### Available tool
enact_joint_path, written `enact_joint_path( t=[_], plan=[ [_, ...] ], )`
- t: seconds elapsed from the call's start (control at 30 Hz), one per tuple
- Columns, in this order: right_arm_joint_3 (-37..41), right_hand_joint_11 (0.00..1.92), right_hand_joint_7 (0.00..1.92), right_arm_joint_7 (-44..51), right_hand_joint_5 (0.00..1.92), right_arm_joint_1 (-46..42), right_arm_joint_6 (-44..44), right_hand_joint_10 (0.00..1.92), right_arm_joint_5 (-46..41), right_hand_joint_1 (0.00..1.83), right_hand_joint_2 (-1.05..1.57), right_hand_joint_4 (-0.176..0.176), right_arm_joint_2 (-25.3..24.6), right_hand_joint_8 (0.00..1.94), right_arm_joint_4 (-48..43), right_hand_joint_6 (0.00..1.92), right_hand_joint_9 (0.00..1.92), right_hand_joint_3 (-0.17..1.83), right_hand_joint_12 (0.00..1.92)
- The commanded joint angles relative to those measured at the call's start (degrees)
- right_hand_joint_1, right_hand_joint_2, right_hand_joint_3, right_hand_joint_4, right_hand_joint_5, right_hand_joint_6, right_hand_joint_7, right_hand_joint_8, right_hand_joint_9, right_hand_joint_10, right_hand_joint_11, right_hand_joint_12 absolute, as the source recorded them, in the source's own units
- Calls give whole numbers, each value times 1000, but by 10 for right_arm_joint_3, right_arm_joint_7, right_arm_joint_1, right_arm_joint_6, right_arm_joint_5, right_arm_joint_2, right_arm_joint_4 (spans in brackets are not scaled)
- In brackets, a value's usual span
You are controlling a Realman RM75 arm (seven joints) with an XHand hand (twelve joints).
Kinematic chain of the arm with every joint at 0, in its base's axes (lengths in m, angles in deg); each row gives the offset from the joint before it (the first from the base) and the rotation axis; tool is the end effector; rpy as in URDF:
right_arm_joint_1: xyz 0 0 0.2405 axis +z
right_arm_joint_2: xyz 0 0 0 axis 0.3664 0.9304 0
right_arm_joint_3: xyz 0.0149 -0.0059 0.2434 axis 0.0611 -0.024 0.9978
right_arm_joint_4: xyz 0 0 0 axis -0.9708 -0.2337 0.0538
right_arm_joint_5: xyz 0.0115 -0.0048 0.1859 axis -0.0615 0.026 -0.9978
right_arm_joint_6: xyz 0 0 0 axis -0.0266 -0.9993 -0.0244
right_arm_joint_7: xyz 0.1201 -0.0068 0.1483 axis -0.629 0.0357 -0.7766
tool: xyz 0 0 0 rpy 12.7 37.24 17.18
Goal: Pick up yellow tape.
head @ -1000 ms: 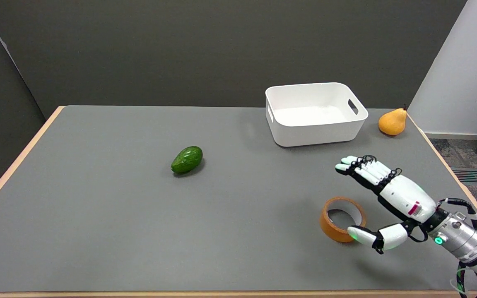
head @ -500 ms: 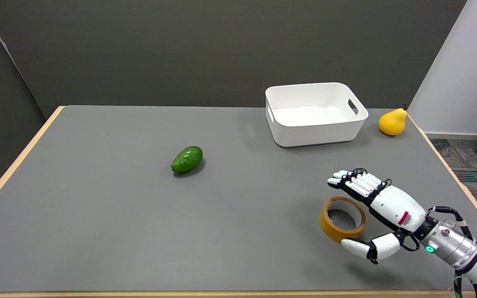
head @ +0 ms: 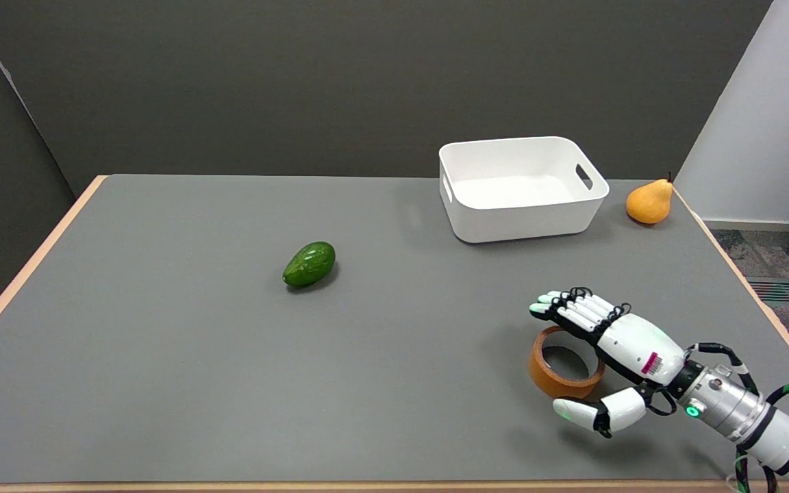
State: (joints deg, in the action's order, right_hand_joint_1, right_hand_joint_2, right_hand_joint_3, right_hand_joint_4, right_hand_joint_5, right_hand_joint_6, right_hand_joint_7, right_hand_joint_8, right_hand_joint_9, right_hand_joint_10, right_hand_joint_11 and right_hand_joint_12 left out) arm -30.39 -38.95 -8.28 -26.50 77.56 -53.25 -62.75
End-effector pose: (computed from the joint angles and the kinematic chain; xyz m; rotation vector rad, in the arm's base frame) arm -0.2947 -0.2024 0.3975 1.9142 -0.2578 0.1559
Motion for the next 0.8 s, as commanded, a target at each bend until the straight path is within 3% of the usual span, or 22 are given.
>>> enact_joint_path(
  t=[0.03,0.17,0.27,0.4,0.6,0.73,0.77,0.8],
  plan=[
    [-52,-1,60,-20,73,63,6,357,0,256,453,-4,-1,268,51,379,0,871,835],
    [-52,-1,75,-17,85,72,1,405,2,259,460,-4,-5,322,55,394,-1,873,892],
    [-52,23,251,-14,172,76,-7,749,4,327,533,-20,-5,392,55,424,109,876,1154],
    [-52,235,437,-13,272,77,-12,985,4,475,616,-21,-4,477,55,489,327,833,1462],
    [-53,416,521,-8,323,78,-12,1073,5,586,635,-11,-5,581,56,579,444,847,1646],
    [-55,520,582,-6,376,85,-22,1140,8,883,647,3,-5,685,57,706,530,927,1702],
    [-55,557,621,-1,413,88,-29,1163,11,994,731,10,-6,830,58,786,577,822,1712],
    [-55,622,695,8,478,90,-38,1189,13,1187,944,24,-6,1185,59,923,663,507,1732]
  ],
)
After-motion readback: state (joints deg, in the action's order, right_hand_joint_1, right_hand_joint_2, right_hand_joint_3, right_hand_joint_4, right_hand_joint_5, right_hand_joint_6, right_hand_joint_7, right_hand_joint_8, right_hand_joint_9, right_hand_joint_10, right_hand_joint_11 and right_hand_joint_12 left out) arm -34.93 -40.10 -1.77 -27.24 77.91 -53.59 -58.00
